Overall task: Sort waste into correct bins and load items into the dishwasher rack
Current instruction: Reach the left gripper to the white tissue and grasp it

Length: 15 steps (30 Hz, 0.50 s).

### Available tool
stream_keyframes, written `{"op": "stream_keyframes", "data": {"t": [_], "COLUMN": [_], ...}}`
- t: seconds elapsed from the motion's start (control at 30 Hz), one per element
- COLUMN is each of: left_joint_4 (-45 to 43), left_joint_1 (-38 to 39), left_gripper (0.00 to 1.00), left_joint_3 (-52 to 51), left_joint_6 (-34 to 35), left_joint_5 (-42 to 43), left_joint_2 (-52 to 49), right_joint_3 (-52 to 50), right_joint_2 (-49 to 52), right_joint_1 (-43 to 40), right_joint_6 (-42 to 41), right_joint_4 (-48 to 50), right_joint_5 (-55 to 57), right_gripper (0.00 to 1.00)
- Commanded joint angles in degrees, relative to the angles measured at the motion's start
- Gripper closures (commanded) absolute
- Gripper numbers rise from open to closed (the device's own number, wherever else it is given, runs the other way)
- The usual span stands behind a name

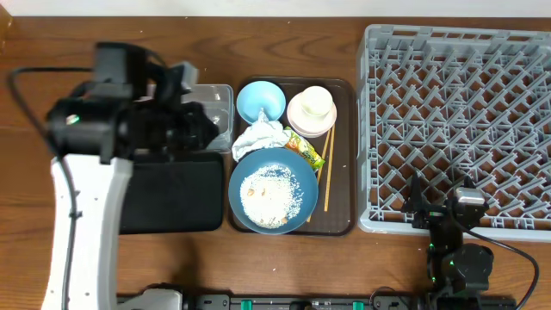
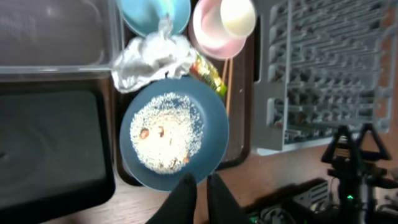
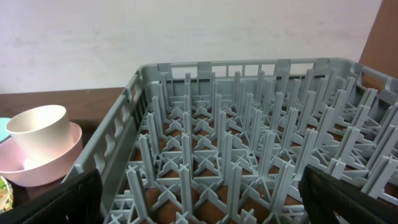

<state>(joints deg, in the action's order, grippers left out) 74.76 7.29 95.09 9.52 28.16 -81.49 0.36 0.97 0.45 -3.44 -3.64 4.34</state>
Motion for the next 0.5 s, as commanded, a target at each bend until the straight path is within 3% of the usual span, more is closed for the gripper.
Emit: {"op": "stream_keyframes", "data": {"t": [0.0,0.13,0.2,0.3,0.47], "left_joint_4": [-1.2,-4.6,-6.4,-8.3,-10.1], "left_joint_1": [7.1,15.6,18.5,21.1,21.8], "left_gripper": [0.9,0.83,0.62,0.47,0.45], "left_joint_3": [-1.1,-1.5,-1.5,-1.5,-1.5], "left_joint_6": [5.5,8.3,8.5,8.8,10.8], "left_joint_5": [-12.0,-23.1,-26.2,-29.2,-29.1], "left_joint_2": [-1.5,-5.5,-8.0,-12.5,-20.2], "right_joint_3": [0.0,0.0,0.0,0.0,0.0], "right_joint_2": [-0.2,-0.2,-0.2,-0.2,-0.2], "right_joint_1": [-0.6,-0.6,-0.6,-0.6,-0.6], "right_joint_6": [-0.1,-0.1,-0.1,-0.1,-0.1], "right_joint_4": [-0.2,-0.2,-0.2,-0.2,-0.2], "right_joint_5": [0.1,0.1,0.1,0.1,0.1], "right_gripper": [0.01,0.01,0.01,0.01,0.01]}}
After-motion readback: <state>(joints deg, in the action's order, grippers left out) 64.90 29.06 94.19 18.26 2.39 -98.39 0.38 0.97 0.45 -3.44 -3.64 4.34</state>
